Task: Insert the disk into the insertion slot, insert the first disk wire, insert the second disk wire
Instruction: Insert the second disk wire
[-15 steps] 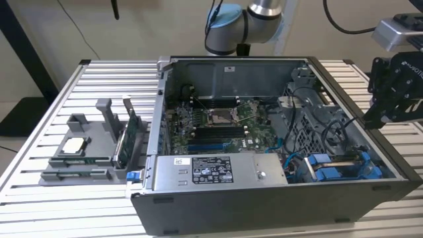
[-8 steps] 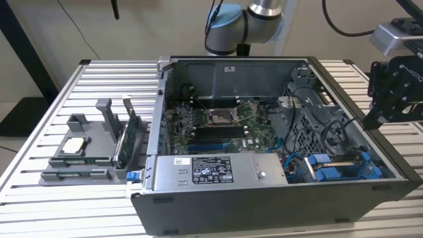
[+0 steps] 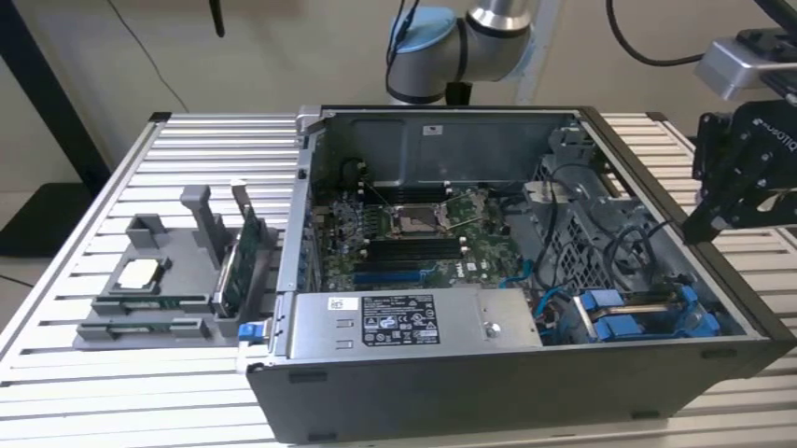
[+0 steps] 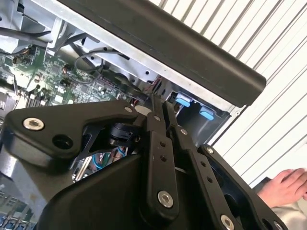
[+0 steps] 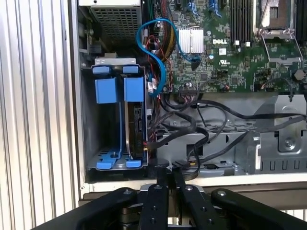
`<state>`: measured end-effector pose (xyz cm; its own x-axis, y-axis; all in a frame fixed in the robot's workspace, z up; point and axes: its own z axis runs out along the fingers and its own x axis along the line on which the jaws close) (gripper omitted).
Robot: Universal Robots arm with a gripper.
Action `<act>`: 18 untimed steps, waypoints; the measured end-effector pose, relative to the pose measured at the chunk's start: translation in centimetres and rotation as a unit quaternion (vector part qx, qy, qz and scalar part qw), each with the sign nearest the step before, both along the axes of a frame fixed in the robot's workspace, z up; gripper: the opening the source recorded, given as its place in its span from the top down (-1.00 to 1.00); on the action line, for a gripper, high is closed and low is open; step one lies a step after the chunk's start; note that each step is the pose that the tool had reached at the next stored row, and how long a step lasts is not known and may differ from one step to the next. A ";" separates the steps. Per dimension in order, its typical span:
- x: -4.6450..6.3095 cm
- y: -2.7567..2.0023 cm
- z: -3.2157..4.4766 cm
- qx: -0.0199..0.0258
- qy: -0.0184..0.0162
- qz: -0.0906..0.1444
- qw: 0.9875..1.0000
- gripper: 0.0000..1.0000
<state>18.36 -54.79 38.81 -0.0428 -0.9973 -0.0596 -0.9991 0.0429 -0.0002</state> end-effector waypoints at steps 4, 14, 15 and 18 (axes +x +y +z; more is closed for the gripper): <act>-1.0 0.00 0.30 0.002 0.000 -0.002 1.000 0.68; -4.6 0.00 0.43 0.005 0.000 -0.005 1.000 0.68; -4.9 -0.02 0.40 0.005 0.000 -0.005 1.000 0.68; -5.3 -0.07 0.11 0.005 0.000 -0.005 1.000 0.68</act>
